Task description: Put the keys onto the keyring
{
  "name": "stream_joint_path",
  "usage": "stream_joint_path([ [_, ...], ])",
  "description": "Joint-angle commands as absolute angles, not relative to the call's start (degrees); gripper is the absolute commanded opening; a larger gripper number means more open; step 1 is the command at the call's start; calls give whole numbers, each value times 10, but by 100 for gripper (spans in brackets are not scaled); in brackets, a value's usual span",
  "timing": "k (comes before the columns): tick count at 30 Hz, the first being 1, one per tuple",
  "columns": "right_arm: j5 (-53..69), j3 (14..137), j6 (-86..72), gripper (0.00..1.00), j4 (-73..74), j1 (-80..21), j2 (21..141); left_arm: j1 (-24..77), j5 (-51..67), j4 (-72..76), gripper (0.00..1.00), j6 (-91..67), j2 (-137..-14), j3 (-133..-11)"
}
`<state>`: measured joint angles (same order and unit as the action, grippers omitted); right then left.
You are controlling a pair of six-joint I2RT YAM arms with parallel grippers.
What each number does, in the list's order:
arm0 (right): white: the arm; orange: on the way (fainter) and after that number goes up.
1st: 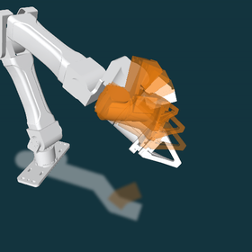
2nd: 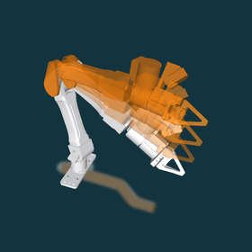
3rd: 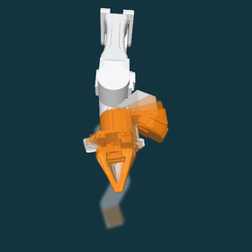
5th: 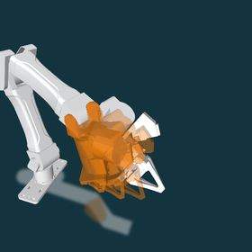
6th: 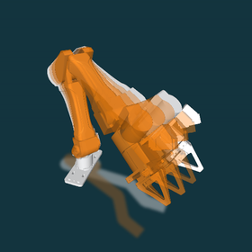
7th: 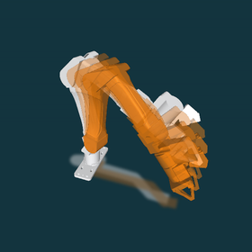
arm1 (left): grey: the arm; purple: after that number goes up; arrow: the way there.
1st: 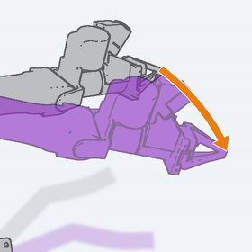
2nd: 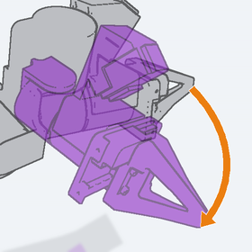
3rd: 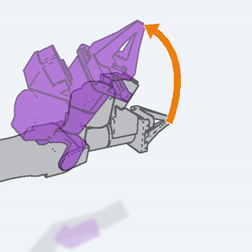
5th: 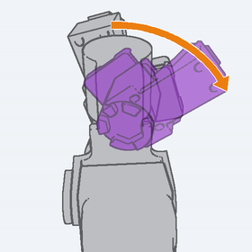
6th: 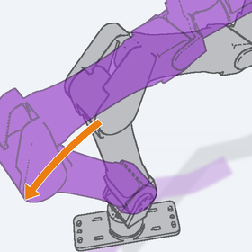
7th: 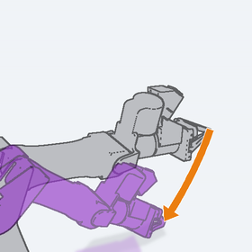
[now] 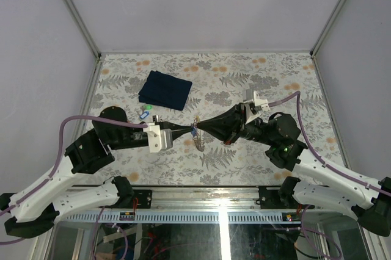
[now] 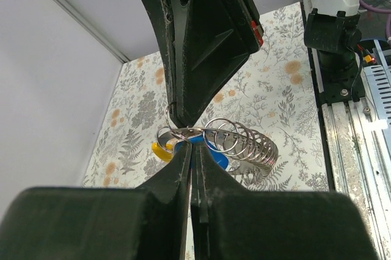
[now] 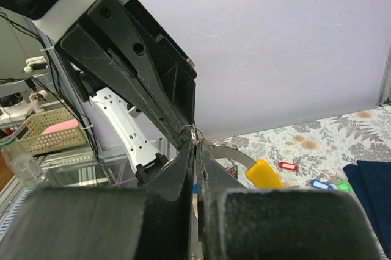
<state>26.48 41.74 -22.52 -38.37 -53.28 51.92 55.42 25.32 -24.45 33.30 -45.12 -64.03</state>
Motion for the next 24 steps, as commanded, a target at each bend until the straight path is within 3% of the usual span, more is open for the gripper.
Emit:
stream_joint_path([
  [1,221,424,-228,0,-465,-536,497,553,276,-274,0,340,-458,-656],
  [24,218,399,-242,0,-547,-537,482,553,278,-293,0,346,-469,-662],
])
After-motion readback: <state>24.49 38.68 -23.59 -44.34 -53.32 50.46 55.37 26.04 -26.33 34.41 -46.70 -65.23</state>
